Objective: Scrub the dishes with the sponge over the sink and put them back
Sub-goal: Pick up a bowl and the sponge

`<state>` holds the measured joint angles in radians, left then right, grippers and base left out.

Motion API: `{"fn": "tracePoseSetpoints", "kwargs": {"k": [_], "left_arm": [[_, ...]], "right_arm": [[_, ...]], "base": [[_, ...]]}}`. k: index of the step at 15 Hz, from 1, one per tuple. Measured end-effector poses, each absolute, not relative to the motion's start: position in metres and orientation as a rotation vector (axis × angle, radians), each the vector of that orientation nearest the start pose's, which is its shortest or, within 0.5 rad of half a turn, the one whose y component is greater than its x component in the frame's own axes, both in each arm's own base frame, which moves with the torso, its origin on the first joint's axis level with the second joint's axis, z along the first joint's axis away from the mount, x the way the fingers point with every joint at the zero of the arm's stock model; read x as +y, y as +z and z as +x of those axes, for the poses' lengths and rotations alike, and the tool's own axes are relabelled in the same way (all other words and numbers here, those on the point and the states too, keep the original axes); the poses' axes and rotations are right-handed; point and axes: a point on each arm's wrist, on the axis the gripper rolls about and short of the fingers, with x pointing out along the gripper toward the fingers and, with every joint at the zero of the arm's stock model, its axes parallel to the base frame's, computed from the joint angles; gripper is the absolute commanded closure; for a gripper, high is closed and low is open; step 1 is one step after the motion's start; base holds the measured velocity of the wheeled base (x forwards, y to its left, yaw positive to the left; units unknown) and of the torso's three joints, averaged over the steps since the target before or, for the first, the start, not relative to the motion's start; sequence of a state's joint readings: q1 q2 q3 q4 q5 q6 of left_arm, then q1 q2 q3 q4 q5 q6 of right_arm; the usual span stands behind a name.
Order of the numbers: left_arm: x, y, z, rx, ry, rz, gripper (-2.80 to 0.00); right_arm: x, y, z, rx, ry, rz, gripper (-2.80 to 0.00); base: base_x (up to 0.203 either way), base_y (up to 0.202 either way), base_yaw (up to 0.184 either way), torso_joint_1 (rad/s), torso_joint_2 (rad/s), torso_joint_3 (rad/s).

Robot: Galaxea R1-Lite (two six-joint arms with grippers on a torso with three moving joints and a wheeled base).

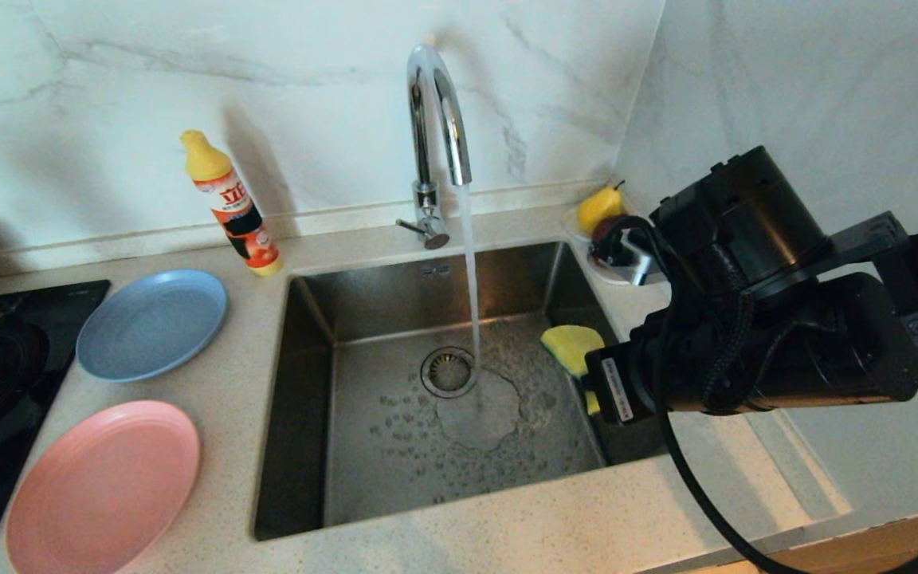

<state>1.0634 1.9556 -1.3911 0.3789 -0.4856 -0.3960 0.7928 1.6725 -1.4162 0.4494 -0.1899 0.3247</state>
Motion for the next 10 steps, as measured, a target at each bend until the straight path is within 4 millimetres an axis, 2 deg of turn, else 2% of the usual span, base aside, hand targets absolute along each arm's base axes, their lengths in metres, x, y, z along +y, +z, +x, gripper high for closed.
{"fn": "tracePoseSetpoints", "kwargs": {"k": [2,5,7,10], "left_arm": [[0.287,0.198,0.178,0.549,0.600,-1.022,0.00],[0.234,0.248,0.172,0.517,0.454,-0.928,0.00],[0.190,0.275,0.179,0.519,0.339,-0.829,0.00],[0.132,0.297,0.196,0.540,0.223,-0.679,0.00]], "right_arm": [[0.206,0.262,0.209,0.710,0.465,-0.031,0.00],[0.201,0.267,0.204,0.699,0.468,-0.026,0.00],[0.198,0.270,0.201,0.691,0.471,-0.021,0.00],[0.194,0.278,0.195,0.665,0.482,-0.008,0.00]], "base": [[0.000,0.000,0.000,0.000,0.00,0.000],[0.000,0.000,0.000,0.000,0.00,0.000],[0.000,0.000,0.000,0.000,0.00,0.000],[0.000,0.000,0.000,0.000,0.00,0.000]]}}
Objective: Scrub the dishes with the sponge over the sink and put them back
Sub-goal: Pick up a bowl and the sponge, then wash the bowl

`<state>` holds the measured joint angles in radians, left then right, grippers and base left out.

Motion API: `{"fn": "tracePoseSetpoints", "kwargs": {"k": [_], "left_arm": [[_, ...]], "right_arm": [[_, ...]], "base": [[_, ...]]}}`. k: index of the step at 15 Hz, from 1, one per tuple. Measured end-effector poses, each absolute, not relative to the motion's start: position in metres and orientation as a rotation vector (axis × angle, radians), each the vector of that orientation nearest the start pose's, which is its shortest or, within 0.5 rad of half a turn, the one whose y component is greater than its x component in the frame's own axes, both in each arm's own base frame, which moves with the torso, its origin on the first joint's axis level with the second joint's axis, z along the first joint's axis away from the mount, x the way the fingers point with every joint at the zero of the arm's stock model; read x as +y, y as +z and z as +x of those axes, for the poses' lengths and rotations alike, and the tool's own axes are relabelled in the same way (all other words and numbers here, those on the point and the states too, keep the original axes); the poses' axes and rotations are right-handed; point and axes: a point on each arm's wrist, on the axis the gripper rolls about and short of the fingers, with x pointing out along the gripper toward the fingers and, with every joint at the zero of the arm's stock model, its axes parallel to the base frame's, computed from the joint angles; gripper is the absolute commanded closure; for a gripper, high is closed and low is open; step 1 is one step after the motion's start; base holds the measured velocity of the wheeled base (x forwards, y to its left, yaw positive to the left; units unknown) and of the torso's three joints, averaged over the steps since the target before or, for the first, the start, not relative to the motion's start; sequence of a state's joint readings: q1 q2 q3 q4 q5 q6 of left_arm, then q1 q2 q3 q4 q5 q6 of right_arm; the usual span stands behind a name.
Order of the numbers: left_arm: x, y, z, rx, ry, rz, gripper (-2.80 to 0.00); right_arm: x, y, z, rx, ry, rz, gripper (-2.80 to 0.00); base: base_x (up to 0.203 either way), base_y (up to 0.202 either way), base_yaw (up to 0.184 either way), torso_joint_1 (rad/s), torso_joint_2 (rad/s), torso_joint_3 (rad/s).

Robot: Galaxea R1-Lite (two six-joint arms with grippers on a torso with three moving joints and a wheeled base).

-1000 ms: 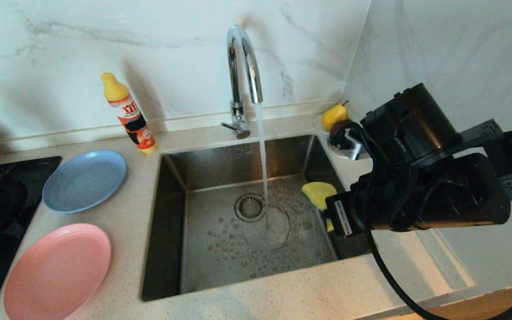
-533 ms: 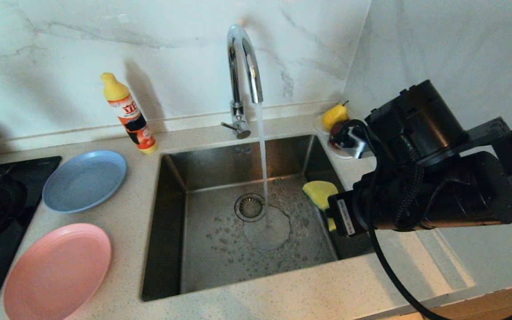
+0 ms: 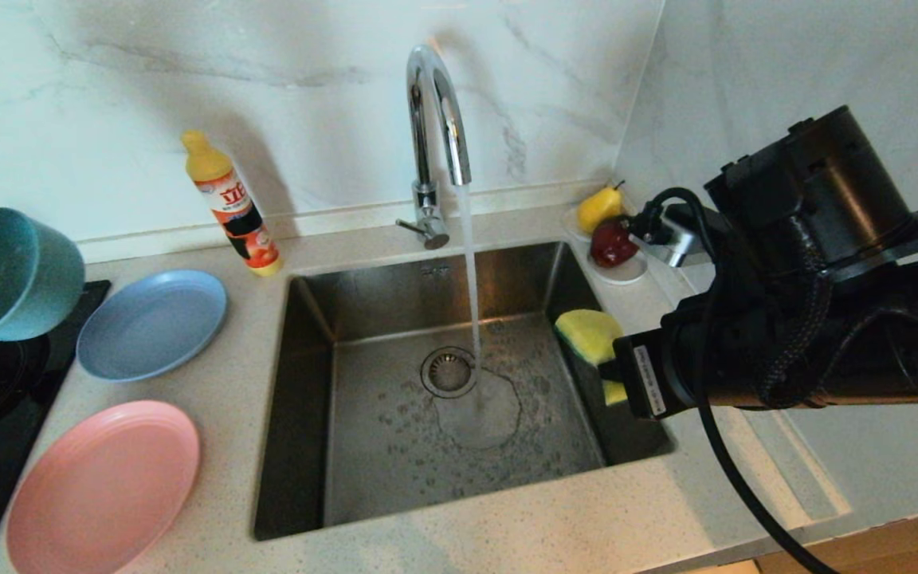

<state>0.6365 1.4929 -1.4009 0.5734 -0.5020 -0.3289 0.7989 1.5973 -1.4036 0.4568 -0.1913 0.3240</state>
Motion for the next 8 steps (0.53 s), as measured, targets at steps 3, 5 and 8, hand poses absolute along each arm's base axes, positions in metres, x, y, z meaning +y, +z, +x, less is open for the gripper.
{"fn": "tracePoseSetpoints", "kwargs": {"k": [3,5,8], "left_arm": [[0.078,0.301,0.213,0.590,0.156,-0.540,0.00],[0.046,0.298,0.221,0.628,0.104,-0.463,0.00],[0.000,0.291,0.227,0.677,0.028,-0.360,0.00]], "right_arm": [[0.195,0.283,0.191,0.649,0.500,-0.002,0.00],[0.197,0.283,0.191,0.647,0.506,-0.003,0.00],[0.199,0.282,0.191,0.651,0.506,-0.006,0.00]], "base": [[0.000,0.000,0.000,0.000,0.00,0.000],[0.000,0.000,0.000,0.000,0.00,0.000],[0.000,0.000,0.000,0.000,0.00,0.000]]}}
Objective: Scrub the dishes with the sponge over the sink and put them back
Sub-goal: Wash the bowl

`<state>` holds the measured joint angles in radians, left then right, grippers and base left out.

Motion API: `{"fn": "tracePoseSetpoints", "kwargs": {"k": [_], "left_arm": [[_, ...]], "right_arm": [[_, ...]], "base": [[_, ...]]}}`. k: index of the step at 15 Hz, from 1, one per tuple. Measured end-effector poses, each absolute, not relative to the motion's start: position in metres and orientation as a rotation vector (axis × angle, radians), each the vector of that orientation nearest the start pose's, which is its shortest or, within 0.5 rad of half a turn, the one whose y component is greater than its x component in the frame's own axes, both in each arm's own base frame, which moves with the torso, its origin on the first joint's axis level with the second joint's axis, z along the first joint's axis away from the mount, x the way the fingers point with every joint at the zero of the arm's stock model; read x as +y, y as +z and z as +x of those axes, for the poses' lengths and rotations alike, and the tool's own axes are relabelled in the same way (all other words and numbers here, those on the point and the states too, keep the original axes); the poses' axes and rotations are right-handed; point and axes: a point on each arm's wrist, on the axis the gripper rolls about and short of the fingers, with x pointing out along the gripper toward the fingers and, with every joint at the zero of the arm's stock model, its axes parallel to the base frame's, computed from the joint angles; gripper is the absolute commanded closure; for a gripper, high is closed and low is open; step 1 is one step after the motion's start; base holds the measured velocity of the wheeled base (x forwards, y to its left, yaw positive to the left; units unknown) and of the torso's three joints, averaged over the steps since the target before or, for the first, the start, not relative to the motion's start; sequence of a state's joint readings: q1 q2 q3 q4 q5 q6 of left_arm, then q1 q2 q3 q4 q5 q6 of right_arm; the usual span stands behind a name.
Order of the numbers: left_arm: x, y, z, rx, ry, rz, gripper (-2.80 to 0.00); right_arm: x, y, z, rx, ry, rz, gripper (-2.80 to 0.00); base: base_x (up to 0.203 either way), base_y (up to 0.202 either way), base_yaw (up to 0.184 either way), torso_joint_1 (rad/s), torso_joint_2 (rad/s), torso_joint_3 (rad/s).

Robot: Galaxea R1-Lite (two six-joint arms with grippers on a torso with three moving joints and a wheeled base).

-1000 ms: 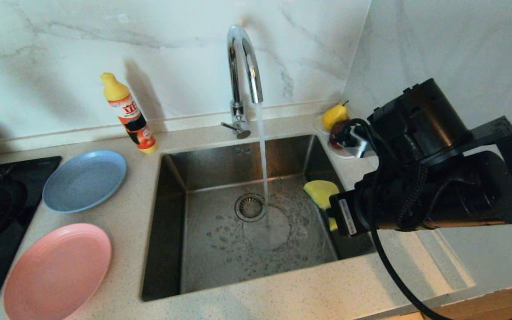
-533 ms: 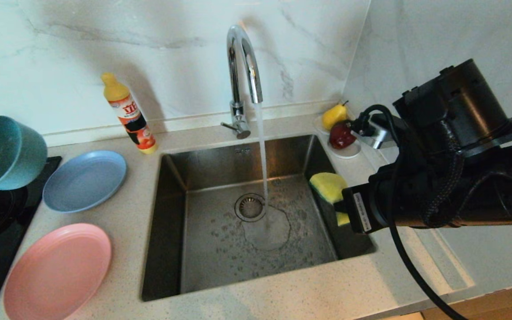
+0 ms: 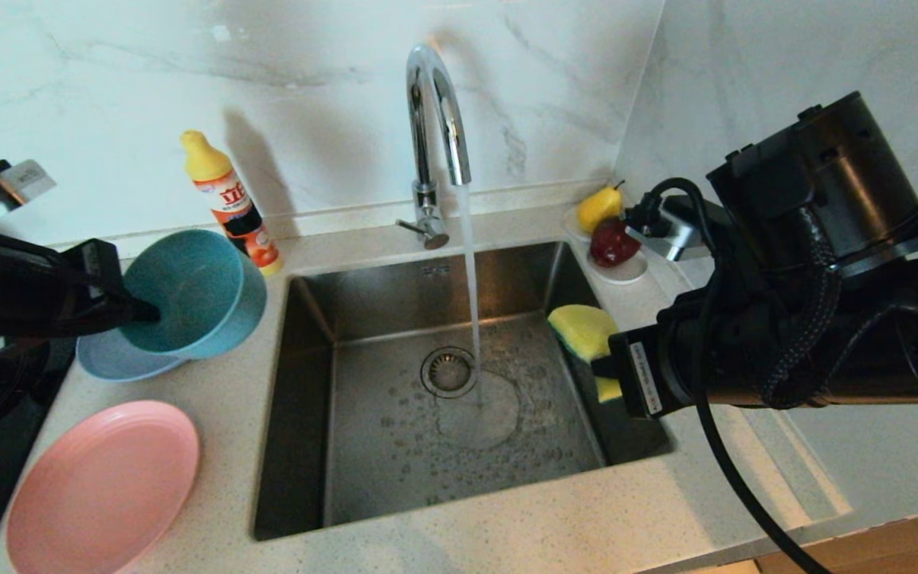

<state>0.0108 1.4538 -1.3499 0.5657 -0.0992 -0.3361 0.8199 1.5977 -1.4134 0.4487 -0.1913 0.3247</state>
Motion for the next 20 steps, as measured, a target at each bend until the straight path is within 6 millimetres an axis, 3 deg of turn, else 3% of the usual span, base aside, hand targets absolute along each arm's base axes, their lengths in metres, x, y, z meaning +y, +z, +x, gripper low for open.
{"fn": "tracePoseSetpoints", "kwargs": {"k": [4,10,15,20], "left_arm": [[-0.056,0.276,0.244,0.706,-0.049,-0.264,0.00],[-0.110,0.243,0.280,0.739,-0.123,-0.232,0.00],[-0.144,0.214,0.297,0.787,-0.158,-0.266,0.00],[-0.162,0.200,0.312,0.760,-0.182,-0.275,0.00]], "right_arm": [[0.200,0.280,0.192,0.654,0.504,-0.009,0.00],[0.200,0.281,0.193,0.653,0.503,-0.007,0.00],[0.200,0.278,0.194,0.662,0.503,-0.009,0.00],[0.200,0.280,0.194,0.656,0.504,-0.006,0.00]], "base": [[0.000,0.000,0.000,0.000,0.00,0.000],[0.000,0.000,0.000,0.000,0.00,0.000],[0.000,0.000,0.000,0.000,0.00,0.000],[0.000,0.000,0.000,0.000,0.00,0.000]]}}
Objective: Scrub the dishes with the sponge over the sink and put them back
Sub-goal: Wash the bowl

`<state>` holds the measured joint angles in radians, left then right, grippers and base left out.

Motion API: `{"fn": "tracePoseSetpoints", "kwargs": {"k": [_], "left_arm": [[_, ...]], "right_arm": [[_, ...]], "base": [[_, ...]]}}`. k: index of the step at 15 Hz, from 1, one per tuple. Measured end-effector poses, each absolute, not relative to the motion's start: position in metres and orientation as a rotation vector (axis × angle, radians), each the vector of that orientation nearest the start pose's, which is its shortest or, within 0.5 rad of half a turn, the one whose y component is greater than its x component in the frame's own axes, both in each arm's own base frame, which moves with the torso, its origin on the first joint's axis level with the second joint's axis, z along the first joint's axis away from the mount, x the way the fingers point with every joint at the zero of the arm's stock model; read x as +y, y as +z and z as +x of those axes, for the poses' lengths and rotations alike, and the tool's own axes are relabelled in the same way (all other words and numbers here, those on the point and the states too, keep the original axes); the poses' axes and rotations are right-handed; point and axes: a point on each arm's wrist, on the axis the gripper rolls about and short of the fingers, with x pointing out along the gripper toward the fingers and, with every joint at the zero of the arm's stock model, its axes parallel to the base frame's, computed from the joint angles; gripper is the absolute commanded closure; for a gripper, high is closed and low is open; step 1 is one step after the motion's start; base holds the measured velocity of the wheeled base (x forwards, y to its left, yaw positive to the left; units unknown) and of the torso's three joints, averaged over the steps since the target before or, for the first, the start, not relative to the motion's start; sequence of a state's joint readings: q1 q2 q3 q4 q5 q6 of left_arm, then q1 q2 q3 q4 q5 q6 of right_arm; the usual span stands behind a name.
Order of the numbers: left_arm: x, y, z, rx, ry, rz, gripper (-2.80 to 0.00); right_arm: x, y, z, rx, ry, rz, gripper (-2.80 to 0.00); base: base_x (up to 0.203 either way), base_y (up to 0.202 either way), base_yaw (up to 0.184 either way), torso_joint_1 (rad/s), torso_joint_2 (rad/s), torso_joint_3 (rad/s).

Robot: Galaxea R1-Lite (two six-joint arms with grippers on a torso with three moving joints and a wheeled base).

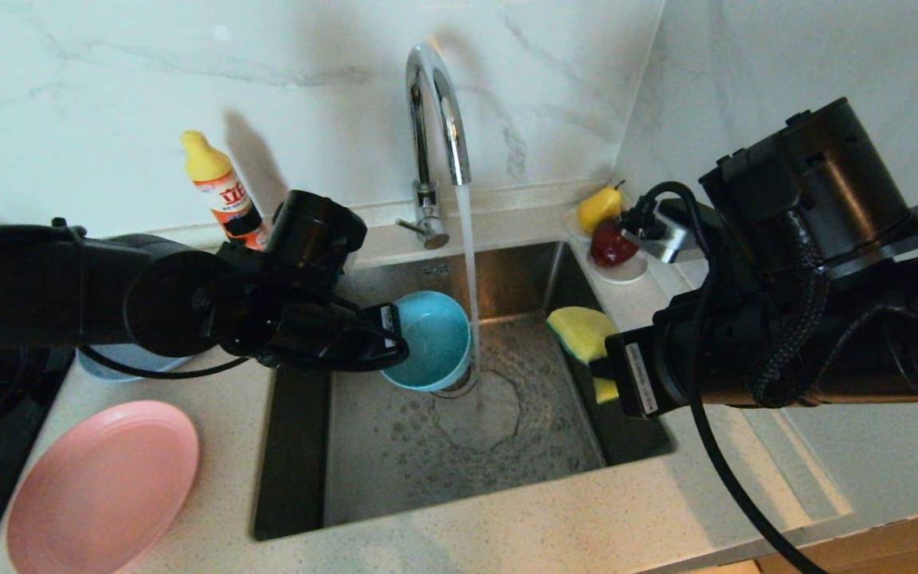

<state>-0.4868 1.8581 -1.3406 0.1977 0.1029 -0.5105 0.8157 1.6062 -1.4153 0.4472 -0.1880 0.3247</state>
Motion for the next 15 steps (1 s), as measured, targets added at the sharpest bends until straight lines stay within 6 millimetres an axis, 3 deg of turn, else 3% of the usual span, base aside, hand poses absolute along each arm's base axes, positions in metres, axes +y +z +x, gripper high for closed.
{"fn": "tracePoseSetpoints", "kwargs": {"k": [15], "left_arm": [[-0.199,0.167,0.353,0.751,-0.141,-0.245,0.00]], "right_arm": [[0.197,0.281,0.193,0.654,0.502,-0.005,0.00]], "base": [[0.000,0.000,0.000,0.000,0.00,0.000]]}}
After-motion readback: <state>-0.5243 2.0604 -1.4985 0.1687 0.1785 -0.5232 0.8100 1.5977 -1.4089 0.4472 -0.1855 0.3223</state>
